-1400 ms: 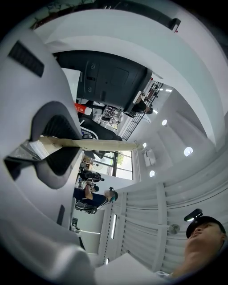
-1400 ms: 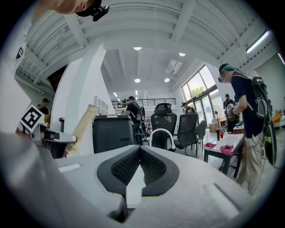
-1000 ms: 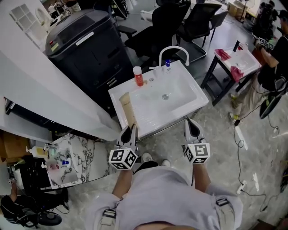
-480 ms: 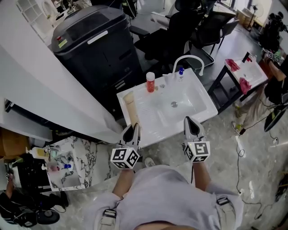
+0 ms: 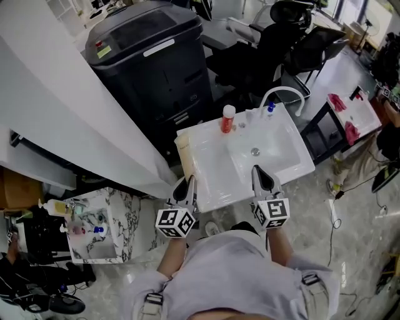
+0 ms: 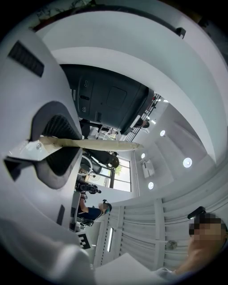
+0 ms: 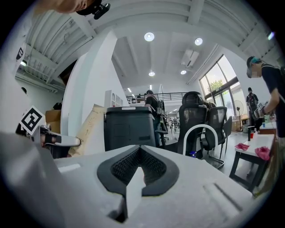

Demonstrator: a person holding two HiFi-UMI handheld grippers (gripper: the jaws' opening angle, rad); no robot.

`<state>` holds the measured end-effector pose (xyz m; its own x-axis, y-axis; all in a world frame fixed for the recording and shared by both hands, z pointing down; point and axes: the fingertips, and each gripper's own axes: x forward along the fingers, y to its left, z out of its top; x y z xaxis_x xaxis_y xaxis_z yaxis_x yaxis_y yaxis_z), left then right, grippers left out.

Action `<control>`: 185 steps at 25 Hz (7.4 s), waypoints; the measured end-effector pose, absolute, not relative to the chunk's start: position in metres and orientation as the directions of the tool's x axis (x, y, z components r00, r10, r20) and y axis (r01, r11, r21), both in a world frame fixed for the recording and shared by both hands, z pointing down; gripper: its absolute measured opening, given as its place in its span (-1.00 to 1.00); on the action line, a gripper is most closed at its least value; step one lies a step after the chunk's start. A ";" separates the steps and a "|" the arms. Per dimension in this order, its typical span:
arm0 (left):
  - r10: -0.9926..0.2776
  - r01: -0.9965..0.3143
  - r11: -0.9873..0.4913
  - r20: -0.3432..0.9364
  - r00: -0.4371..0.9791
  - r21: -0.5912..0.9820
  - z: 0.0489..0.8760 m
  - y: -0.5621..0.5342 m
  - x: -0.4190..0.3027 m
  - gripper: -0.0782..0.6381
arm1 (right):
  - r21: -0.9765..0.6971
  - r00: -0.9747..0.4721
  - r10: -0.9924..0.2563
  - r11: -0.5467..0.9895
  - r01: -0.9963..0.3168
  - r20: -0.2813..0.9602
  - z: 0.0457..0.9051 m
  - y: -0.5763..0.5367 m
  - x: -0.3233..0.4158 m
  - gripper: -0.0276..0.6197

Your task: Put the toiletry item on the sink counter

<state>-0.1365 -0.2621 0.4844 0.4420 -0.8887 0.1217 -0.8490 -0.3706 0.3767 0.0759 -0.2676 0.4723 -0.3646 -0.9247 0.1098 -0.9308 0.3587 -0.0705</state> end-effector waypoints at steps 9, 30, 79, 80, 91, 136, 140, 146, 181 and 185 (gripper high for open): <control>-0.908 -0.862 -0.330 0.122 0.402 0.384 0.488 -0.271 -0.135 -0.65 | -0.057 -0.466 -0.882 0.463 -0.885 0.074 0.463 -0.305 0.047 -0.90; -0.936 -0.903 -0.229 0.171 0.307 0.364 0.510 -0.321 -0.097 -0.65 | -0.059 -0.490 -0.871 0.487 -0.872 0.050 0.458 -0.359 0.112 -0.90; -0.840 -0.894 -0.095 0.446 0.308 0.439 0.633 -0.318 -0.086 -0.65 | -0.079 -0.468 -0.879 0.462 -0.883 0.092 0.473 -0.355 0.138 -0.90; -0.839 -0.894 -0.093 0.449 0.308 0.439 0.635 -0.318 -0.086 -0.65 | -0.078 -0.468 -0.879 0.462 -0.883 0.092 0.474 -0.355 0.138 -0.90; -0.809 -0.894 -0.069 0.499 0.310 0.443 0.660 -0.311 -0.085 -0.65 | -0.078 -0.463 -0.882 0.457 -0.886 0.094 0.474 -0.352 0.141 -0.90; -0.677 -0.876 0.022 0.652 0.342 0.482 0.750 -0.290 -0.081 -0.65 | -0.073 -0.436 -0.894 0.431 -0.899 0.100 0.475 -0.339 0.155 -0.90; -0.674 -0.864 0.044 0.654 0.345 0.501 0.754 -0.290 -0.083 -0.65 | -0.074 -0.436 -0.894 0.430 -0.900 0.103 0.475 -0.339 0.155 -0.90; -0.670 -0.878 0.005 0.653 0.352 0.479 0.748 -0.292 -0.080 -0.43 | -0.080 -0.435 -0.894 0.429 -0.900 0.106 0.475 -0.341 0.155 -0.90; -0.826 -0.941 -0.040 0.519 0.220 0.335 0.665 -0.311 -0.104 -0.76 | -0.085 -0.486 -0.868 0.479 -0.874 0.100 0.475 -0.342 0.138 -0.90; -0.848 -0.942 -0.056 0.482 0.220 0.332 0.645 -0.314 -0.104 -0.77 | -0.086 -0.489 -0.867 0.483 -0.872 0.097 0.474 -0.341 0.136 -0.90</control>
<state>-0.1036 -0.3142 0.6453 0.2203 -0.8480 0.4821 -0.9415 -0.0557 0.3322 0.1361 -0.3407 0.4743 -0.4894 -0.8666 0.0971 -0.8716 0.4827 -0.0858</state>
